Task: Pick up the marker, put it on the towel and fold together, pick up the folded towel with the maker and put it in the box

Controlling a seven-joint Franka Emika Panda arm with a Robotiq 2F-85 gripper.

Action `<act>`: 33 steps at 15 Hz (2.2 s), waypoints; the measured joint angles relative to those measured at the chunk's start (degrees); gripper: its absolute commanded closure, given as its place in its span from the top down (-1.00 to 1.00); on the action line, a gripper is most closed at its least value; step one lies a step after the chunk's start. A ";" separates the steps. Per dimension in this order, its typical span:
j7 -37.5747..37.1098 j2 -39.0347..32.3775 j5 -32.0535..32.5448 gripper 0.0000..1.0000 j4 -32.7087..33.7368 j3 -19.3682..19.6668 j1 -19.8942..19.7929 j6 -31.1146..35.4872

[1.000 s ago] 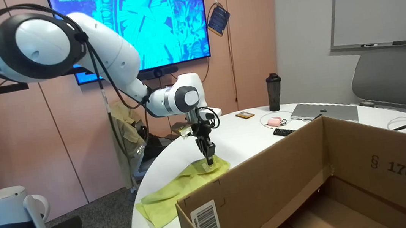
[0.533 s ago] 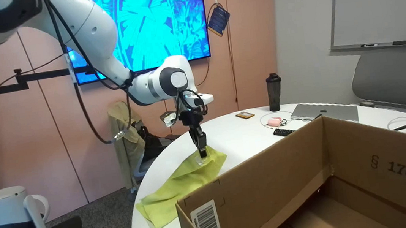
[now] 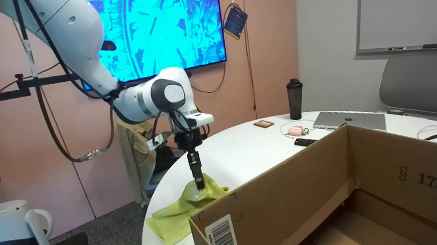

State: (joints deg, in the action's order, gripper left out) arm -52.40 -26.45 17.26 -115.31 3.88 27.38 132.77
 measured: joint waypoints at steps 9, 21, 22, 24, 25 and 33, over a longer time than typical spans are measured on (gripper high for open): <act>-8.27 0.59 0.17 -0.71 -11.88 -3.52 -0.19 6.42; -8.29 -8.20 0.04 0.50 -10.75 -6.27 -0.11 17.50; -8.28 -8.98 -0.10 0.68 -10.70 -6.00 -0.11 18.69; -8.28 -10.08 -0.28 0.93 -10.64 -5.33 -0.10 20.81; -8.28 -10.11 -0.55 1.00 -10.63 -5.04 -0.10 21.45; -8.23 -11.54 -1.89 1.00 -6.74 -0.86 -0.02 26.88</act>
State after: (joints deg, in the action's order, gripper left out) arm -60.63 -37.99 15.37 -122.05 3.02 27.36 159.65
